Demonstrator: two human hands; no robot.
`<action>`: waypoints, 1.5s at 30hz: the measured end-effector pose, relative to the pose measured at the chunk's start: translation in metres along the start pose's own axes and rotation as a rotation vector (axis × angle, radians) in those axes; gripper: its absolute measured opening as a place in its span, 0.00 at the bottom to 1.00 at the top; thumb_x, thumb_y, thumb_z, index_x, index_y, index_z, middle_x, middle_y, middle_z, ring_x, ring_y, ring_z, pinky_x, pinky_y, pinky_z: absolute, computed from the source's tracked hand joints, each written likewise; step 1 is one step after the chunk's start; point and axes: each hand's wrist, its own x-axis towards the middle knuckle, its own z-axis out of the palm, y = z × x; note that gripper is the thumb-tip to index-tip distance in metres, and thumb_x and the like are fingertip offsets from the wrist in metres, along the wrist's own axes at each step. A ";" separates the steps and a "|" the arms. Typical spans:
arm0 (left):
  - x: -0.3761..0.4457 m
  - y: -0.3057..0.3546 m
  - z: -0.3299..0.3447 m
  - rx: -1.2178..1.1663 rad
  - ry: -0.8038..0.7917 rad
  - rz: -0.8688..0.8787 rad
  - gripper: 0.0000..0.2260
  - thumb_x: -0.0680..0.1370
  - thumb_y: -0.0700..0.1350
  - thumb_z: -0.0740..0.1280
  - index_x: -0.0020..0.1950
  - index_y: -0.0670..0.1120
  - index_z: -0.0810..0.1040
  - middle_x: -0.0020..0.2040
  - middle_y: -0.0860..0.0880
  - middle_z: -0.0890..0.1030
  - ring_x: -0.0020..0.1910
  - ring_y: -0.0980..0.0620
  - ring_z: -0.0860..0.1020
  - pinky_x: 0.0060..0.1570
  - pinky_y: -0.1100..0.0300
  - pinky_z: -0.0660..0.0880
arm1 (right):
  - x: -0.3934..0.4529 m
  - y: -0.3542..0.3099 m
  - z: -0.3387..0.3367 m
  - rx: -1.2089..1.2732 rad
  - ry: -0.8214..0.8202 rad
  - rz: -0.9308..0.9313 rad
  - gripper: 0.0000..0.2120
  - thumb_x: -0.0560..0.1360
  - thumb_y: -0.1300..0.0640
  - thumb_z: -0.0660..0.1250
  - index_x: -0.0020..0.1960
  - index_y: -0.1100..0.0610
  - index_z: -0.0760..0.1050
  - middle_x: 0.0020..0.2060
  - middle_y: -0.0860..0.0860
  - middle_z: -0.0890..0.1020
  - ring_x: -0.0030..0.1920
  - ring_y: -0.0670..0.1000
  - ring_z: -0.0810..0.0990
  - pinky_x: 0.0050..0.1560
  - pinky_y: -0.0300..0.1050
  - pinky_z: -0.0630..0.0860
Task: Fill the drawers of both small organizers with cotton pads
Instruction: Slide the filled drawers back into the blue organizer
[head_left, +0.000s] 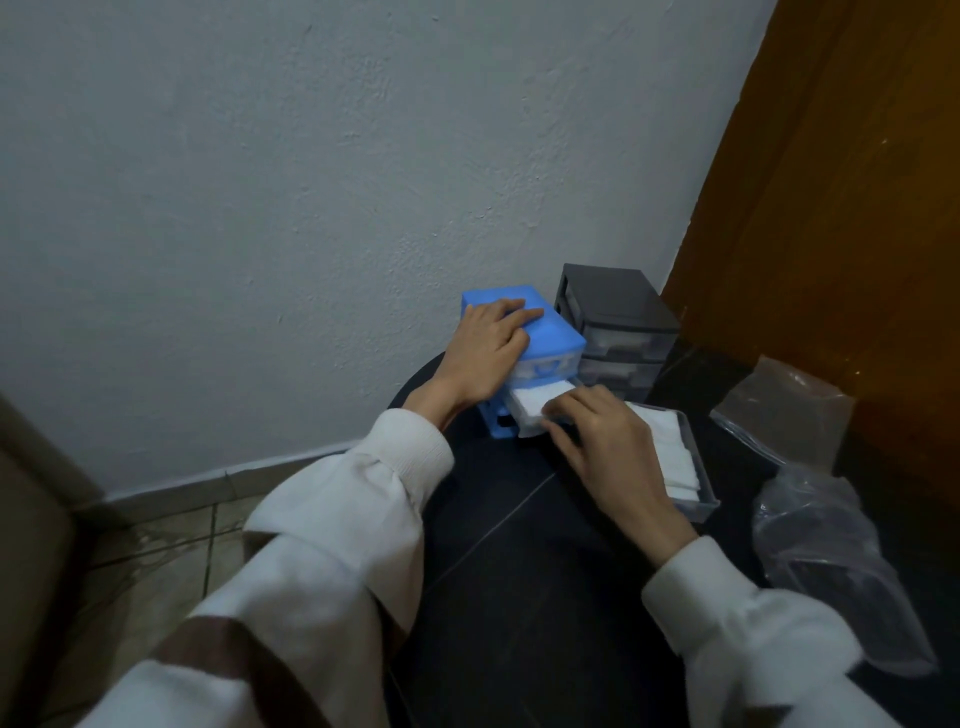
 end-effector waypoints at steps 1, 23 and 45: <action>0.000 0.000 0.000 0.001 -0.001 0.000 0.28 0.74 0.51 0.45 0.71 0.46 0.67 0.72 0.45 0.65 0.70 0.49 0.62 0.68 0.60 0.51 | 0.002 0.000 0.001 0.012 0.016 -0.006 0.05 0.69 0.63 0.73 0.43 0.57 0.78 0.40 0.52 0.80 0.42 0.52 0.78 0.40 0.43 0.73; -0.007 0.007 0.006 0.058 0.081 0.041 0.26 0.76 0.49 0.46 0.70 0.45 0.69 0.71 0.43 0.68 0.68 0.46 0.66 0.67 0.56 0.55 | -0.031 0.026 -0.015 -0.129 -0.429 0.812 0.36 0.71 0.39 0.66 0.72 0.52 0.57 0.71 0.58 0.57 0.68 0.62 0.62 0.64 0.58 0.65; -0.012 0.012 0.006 0.063 0.078 0.019 0.26 0.76 0.50 0.46 0.70 0.46 0.69 0.70 0.44 0.68 0.67 0.47 0.65 0.67 0.56 0.54 | -0.022 -0.011 -0.009 0.076 -0.464 0.357 0.27 0.73 0.44 0.64 0.71 0.44 0.64 0.71 0.47 0.63 0.66 0.54 0.64 0.63 0.49 0.65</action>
